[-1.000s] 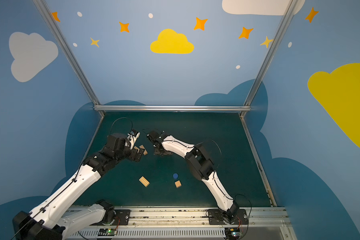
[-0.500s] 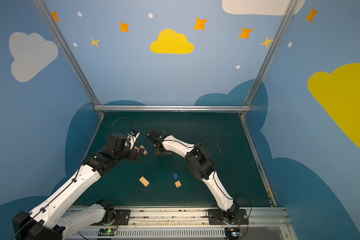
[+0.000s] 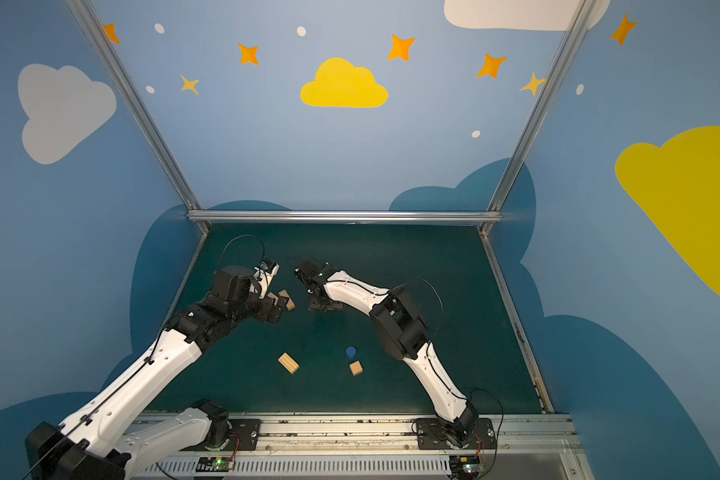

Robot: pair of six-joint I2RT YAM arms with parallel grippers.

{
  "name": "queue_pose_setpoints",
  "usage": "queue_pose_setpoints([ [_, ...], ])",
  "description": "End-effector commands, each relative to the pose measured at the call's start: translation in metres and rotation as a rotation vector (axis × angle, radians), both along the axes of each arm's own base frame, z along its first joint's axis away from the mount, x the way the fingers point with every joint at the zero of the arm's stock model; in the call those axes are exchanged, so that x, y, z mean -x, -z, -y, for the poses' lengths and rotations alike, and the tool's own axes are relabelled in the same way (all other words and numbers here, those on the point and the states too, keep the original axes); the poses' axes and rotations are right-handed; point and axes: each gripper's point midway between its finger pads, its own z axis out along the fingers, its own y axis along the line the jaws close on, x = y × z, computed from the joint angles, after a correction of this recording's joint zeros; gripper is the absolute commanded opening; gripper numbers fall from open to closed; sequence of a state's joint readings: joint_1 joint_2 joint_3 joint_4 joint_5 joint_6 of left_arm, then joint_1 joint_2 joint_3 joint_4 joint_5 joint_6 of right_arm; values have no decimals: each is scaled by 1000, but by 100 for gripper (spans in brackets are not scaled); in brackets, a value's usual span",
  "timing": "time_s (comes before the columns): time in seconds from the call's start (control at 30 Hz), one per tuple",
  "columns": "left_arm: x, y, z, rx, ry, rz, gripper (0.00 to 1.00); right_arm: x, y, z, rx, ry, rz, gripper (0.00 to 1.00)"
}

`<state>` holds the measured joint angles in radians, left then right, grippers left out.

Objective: Build the wood block tower

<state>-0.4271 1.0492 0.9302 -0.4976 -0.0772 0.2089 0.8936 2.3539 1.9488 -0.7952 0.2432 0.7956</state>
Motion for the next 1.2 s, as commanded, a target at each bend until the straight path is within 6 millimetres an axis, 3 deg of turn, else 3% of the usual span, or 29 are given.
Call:
queue_pose_setpoints([
  [0.0,0,-3,-2,1,-3,19,100,0,0,4,7,1,-1,65],
  [0.17,0,-3,-2,0,-6,19,100,-1,-16,5,7,-13,32,57],
  [0.37,-1,-5,-2,6,-6,27,100,-3,-50,5,-20,-33,98,45],
  [0.6,-2,-4,-2,5,-6,25,100,-9,-84,12,-26,-48,170,38],
  [0.73,-2,-3,0,10,-4,21,100,-11,-93,19,-24,-41,189,29],
  [0.9,-2,-2,1,16,1,18,100,-13,-95,27,-24,-27,203,4],
  [1.17,-2,-2,1,16,3,17,100,-14,-92,42,-3,-7,200,0],
])
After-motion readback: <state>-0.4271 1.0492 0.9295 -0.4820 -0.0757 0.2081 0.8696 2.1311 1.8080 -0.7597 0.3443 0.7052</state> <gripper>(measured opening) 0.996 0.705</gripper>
